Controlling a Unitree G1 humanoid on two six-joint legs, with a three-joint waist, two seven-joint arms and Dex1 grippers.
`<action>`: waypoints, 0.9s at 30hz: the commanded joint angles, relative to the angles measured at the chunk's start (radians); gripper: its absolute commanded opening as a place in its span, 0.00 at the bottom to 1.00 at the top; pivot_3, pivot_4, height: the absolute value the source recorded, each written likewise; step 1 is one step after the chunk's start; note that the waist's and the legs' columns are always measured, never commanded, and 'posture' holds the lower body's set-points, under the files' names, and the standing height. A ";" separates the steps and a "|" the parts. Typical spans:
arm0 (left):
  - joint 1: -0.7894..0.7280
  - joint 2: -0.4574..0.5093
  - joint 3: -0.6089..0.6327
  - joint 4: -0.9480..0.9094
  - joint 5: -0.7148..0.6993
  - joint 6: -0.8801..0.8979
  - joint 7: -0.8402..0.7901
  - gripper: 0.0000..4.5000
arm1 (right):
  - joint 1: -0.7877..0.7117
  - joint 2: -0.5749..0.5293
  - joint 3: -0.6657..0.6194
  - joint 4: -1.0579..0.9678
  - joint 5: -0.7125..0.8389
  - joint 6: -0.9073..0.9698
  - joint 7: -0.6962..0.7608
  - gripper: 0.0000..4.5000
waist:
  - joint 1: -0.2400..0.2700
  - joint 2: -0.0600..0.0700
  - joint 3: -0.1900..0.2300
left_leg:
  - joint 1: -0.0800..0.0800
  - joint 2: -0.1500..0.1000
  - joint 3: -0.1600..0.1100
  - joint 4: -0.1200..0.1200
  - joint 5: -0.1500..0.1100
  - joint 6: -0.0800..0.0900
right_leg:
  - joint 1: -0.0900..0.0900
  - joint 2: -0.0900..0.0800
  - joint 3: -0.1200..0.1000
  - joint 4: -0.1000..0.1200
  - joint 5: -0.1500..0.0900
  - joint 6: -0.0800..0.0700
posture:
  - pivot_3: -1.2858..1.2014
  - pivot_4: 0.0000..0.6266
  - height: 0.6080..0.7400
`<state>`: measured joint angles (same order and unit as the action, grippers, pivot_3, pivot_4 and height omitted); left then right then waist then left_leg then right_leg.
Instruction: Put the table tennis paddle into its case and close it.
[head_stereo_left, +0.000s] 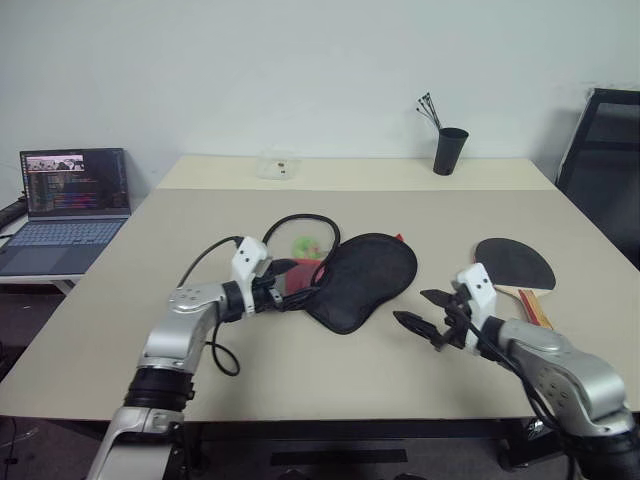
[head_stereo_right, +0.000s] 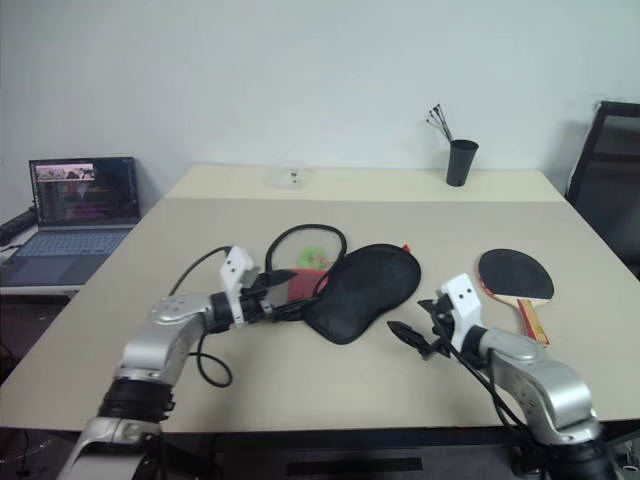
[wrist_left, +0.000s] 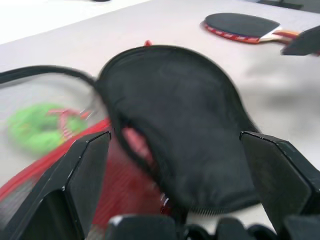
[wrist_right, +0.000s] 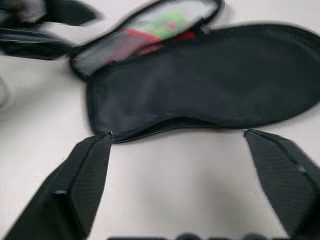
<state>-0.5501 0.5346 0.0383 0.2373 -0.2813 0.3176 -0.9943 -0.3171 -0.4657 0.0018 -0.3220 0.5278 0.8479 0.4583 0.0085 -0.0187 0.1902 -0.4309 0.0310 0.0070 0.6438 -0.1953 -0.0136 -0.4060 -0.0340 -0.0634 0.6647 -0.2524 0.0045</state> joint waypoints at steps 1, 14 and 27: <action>0.001 0.031 0.030 -0.051 -0.023 -0.025 -0.010 1.00 | -0.053 0.067 0.000 0.021 0.022 0.085 -0.060 0.99 | 0.001 0.000 0.000 | 0.000 0.000 0.000 0.000 0.000 0.000 | 0.000 0.000 0.000 0.000 0.000 0.000 | 0.52 0.24 1.00; 0.006 0.032 0.019 -0.074 -0.019 -0.029 0.021 1.00 | -0.141 0.290 0.000 0.111 0.016 0.257 -0.205 0.99 | -0.007 0.000 0.000 | 0.000 0.000 0.000 0.000 0.000 0.000 | 0.000 -0.001 0.001 0.001 0.000 0.000 | 0.52 0.24 1.00; 0.001 0.033 0.010 -0.082 -0.010 -0.031 0.038 1.00 | -0.251 0.392 0.079 0.268 -0.092 0.121 -0.205 0.99 | -0.009 0.000 0.000 | 0.000 0.000 0.000 -0.001 0.000 0.000 | -0.001 0.000 0.001 0.001 0.000 0.000 | 0.52 0.24 1.00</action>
<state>-0.5384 0.5621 0.0450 0.1993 -0.2884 0.2995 -0.9650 -0.5475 -0.0781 0.0809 -0.0448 0.4484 1.0029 0.2559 -0.0009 -0.0186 0.1901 -0.4310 0.0311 0.0072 0.6430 -0.1953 -0.0135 -0.4068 -0.0341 -0.0623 0.6652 -0.2522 0.0044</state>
